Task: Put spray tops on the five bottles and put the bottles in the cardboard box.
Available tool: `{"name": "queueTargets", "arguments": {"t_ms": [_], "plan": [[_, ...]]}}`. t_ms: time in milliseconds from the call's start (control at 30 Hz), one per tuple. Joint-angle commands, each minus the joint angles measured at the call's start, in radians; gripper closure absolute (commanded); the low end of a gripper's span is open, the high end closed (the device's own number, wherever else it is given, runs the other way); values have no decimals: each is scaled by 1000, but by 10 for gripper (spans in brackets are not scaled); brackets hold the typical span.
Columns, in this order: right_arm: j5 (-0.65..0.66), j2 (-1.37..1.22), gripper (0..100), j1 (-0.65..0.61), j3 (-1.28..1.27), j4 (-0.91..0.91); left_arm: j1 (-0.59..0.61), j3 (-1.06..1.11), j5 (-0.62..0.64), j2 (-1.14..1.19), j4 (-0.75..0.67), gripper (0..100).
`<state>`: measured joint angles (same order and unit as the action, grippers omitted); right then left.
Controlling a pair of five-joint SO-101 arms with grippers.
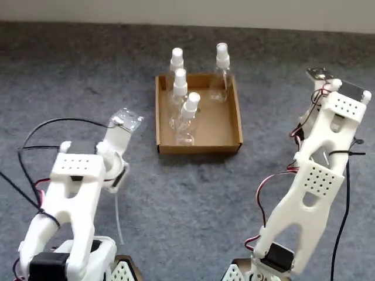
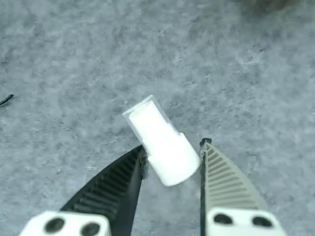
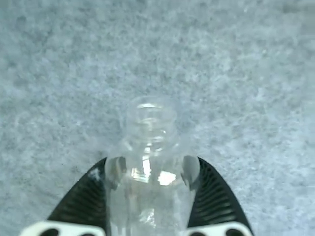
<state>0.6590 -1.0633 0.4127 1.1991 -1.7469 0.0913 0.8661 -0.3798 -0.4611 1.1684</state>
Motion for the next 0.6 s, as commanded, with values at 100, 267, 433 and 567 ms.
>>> {"name": "queueTargets", "arguments": {"t_ms": [100,267,433,567], "plan": [[9,18,995,91,50,-21,130,-61,-218,-2,21,832],[5,8,980,99,50,-19,133,-25,-253,-2,2,828],[-64,8,878,79,51,-18,133,35,-206,-2,-155,827],[-103,8,834,51,51,-18,133,56,-126,-1,-265,812]]}}
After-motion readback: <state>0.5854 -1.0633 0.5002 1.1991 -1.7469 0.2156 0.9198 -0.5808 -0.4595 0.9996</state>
